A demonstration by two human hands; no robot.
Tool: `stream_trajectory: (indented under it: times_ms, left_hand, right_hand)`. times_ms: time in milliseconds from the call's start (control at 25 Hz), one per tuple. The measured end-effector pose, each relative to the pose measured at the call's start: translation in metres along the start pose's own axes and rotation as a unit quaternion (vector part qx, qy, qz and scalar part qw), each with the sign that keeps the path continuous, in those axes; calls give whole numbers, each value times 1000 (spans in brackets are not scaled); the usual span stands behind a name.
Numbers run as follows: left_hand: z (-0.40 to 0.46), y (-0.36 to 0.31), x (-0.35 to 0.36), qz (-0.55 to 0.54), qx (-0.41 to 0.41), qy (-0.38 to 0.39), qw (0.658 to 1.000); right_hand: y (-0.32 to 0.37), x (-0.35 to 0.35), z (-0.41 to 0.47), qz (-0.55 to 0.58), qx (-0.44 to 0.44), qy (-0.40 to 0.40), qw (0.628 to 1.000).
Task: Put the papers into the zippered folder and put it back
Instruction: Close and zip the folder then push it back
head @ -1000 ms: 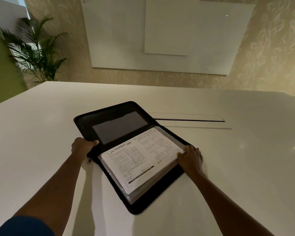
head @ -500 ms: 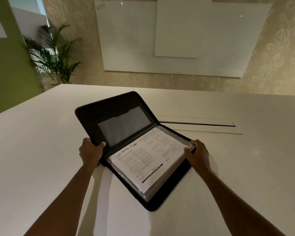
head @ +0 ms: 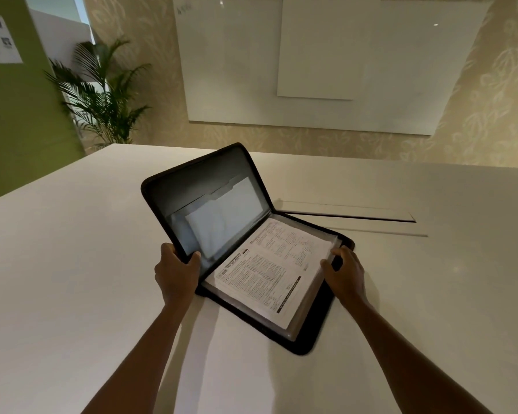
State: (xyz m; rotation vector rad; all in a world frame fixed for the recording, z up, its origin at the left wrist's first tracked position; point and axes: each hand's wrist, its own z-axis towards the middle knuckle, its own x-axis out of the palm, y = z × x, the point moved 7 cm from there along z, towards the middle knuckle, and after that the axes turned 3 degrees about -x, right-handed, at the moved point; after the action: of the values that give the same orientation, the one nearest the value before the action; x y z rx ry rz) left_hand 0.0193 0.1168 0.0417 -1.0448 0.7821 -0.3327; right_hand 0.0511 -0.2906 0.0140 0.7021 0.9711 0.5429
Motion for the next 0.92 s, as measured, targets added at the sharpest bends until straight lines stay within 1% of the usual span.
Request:
stream_trajectory:
  times_ms: [120, 280, 400, 520, 640, 760, 840, 920]
  left_hand:
    - [-17, -6, 3, 0, 10, 9, 1000]
    - [-40, -22, 5, 7, 58, 15, 998]
    - [-58, -36, 6, 27, 99, 28, 994]
    - [-79, -50, 11, 40, 119, 48, 991]
    - [-99, -62, 17, 54, 140, 60, 987]
    - [-115, -72, 27, 69, 169, 90, 979]
    - [-126, -78, 36, 103, 192, 111, 970]
    - [-138, -83, 44, 140, 219, 121, 958]
  right_hand:
    - [-2, -1, 1, 1, 4, 5, 1000]
    - [-7, -1, -1, 10, 6, 26, 1000]
    - [-11, -1, -3, 29, 5, 72, 997]
    - [-16, -3, -5, 60, 21, 127, 990]
    - [-19, -9, -4, 71, 21, 151, 986]
    - [-25, -14, -5, 138, 46, 170, 975]
    - [-27, -18, -5, 176, 55, 174, 967]
    - [-27, -24, -8, 220, 46, 176, 958]
